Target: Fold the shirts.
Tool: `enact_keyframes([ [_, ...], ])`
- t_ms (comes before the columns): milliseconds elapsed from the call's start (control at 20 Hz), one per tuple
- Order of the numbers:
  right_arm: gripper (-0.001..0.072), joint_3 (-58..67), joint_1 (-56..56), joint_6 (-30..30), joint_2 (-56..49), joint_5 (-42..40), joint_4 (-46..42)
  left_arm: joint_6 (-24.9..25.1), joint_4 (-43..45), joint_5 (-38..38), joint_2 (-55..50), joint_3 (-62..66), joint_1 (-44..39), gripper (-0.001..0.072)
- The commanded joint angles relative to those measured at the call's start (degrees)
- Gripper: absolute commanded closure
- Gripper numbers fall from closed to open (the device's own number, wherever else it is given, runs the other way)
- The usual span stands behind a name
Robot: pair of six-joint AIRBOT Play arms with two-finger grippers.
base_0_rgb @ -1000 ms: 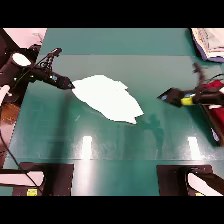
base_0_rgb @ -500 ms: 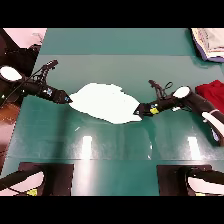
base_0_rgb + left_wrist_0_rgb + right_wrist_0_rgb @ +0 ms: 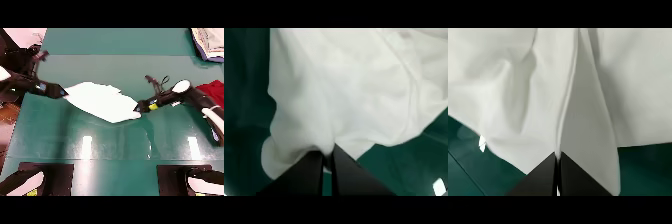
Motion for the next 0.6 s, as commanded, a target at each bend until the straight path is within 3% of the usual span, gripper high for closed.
enact_keyframes([
  [0,0.0699,7.41,-4.15,-0.09,10.03,-0.57,0.04,-3.32,1.88,0.96,7.30,11.63,0.00,0.0682],
  [150,0.0699,18.91,-7.91,-0.07,18.80,-0.39,-0.13,-3.48,-2.80,-0.79,11.93,28.00,0.00,0.0682],
  [350,0.0699,27.63,-8.76,-0.07,26.60,0.17,-0.39,-9.99,-5.01,-5.84,12.92,46.38,0.00,0.0683],
  [550,0.0699,29.90,-8.76,4.72,31.63,5.62,-0.44,-13.57,-7.58,-8.79,12.94,52.65,0.00,0.0682],
])
